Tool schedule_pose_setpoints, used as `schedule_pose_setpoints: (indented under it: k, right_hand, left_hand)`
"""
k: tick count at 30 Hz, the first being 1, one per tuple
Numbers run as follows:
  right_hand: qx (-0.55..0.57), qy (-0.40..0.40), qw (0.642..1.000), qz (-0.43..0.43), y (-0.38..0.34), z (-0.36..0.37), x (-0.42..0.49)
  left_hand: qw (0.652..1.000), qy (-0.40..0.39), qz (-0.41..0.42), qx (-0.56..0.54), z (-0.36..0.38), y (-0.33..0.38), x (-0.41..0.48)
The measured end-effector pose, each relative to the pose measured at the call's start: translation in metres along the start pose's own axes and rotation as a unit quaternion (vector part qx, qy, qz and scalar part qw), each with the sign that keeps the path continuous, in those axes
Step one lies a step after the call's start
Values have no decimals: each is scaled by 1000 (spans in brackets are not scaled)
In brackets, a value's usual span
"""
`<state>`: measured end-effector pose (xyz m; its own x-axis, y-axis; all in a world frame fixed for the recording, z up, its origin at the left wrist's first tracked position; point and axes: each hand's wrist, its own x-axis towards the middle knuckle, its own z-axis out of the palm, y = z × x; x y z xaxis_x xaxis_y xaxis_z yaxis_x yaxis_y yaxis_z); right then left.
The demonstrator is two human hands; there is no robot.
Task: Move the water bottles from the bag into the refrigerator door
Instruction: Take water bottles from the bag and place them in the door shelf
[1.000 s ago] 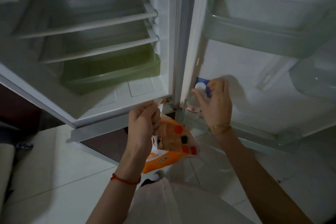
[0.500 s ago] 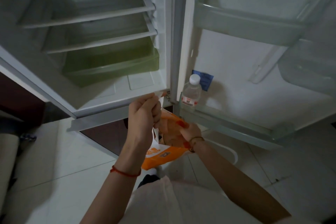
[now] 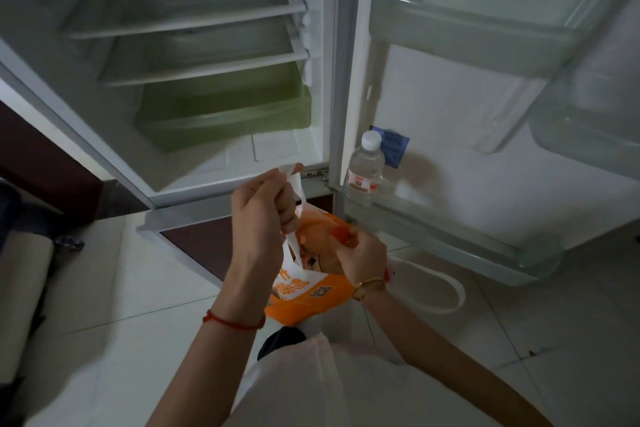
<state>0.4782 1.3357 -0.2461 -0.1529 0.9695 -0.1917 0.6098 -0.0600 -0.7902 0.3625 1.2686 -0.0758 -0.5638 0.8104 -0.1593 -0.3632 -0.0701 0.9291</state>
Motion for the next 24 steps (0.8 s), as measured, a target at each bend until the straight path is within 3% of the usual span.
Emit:
schedule_pose_setpoints:
  k: [4,9,19,24]
  right_hand:
    - [-69,33,993,-85,0,-37,-6]
    - [-40,68,978,-192,-16,-83,-18]
    - [-1,200,948,-246,-54,-177,-18]
    - [-59,255,925,-274,-59,-192,0]
  left_hand:
    - [1000,-2,3,0,9,-5,-4]
    - [1000,-13,3,12,26,-11,-5]
    - [999,-6,6,33,30,-15,-4]
    - [999,-10,4,39,32,-19,-3]
